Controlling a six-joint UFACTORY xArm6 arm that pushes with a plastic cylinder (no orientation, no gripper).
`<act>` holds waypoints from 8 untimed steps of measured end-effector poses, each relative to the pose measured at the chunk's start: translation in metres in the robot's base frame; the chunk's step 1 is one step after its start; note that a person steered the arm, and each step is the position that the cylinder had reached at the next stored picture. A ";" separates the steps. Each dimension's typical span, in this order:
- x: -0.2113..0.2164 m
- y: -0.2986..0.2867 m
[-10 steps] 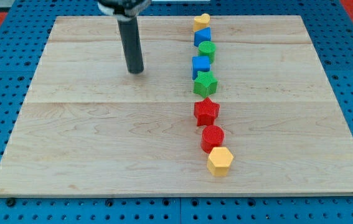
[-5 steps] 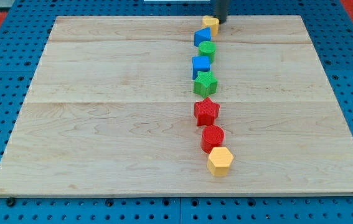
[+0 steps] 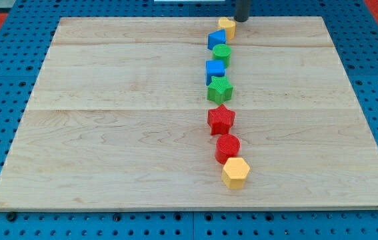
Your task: Push the heart into the red blocks
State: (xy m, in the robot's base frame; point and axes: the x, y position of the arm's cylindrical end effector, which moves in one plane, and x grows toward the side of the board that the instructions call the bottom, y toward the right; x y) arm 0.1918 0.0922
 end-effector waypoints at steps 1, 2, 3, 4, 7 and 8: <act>0.002 -0.039; 0.037 -0.045; 0.054 0.003; 0.016 0.011; 0.187 0.026; 0.145 0.031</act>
State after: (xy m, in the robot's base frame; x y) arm 0.3371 0.1231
